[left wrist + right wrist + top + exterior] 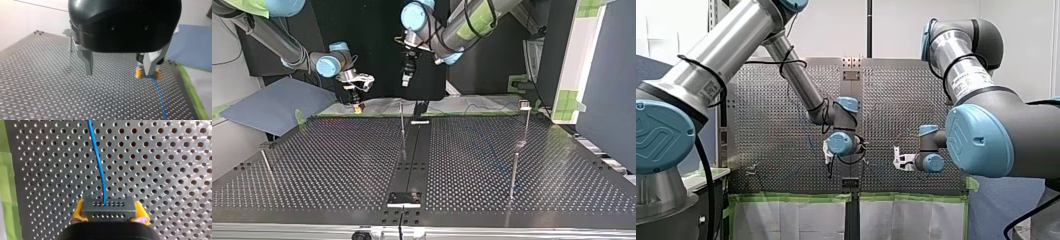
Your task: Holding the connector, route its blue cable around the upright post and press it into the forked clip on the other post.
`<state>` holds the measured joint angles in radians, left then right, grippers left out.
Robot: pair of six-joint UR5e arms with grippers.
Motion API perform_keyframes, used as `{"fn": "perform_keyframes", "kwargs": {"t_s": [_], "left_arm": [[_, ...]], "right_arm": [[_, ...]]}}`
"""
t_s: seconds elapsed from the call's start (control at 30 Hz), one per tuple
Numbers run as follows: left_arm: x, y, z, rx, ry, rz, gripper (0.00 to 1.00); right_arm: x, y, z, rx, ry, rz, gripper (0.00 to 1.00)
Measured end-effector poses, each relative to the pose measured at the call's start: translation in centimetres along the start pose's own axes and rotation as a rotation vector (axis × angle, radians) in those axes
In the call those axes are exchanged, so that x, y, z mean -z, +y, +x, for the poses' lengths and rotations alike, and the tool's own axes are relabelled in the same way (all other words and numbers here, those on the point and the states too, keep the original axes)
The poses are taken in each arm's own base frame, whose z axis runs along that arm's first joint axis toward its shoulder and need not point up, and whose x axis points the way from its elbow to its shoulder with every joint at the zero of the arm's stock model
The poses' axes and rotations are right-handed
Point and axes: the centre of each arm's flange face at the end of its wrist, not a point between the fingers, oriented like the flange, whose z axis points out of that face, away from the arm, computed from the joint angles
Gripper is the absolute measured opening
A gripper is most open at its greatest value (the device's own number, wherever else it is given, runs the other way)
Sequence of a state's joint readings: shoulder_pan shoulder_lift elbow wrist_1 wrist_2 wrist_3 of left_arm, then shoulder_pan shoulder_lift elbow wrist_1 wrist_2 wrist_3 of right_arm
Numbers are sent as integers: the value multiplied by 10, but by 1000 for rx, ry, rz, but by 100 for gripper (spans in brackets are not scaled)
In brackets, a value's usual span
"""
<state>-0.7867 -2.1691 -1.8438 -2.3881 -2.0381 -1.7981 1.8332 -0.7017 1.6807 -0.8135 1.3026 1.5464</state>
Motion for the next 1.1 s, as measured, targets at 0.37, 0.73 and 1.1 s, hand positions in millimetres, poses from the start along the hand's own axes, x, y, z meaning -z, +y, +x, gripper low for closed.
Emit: {"fn": "perform_keyframes", "kwargs": {"t_s": [0.37, 0.73, 1.1], "left_arm": [[27, 11, -25, 87, -40, 28, 100], [49, 15, -47, 179, -99, 92, 100], [74, 22, -67, 218, -170, 118, 100]], "right_arm": [[0, 1, 0, -1, 1, -2, 0], [0, 1, 0, -2, 3, -1, 0], [0, -2, 0, 0, 4, 4, 0]]}}
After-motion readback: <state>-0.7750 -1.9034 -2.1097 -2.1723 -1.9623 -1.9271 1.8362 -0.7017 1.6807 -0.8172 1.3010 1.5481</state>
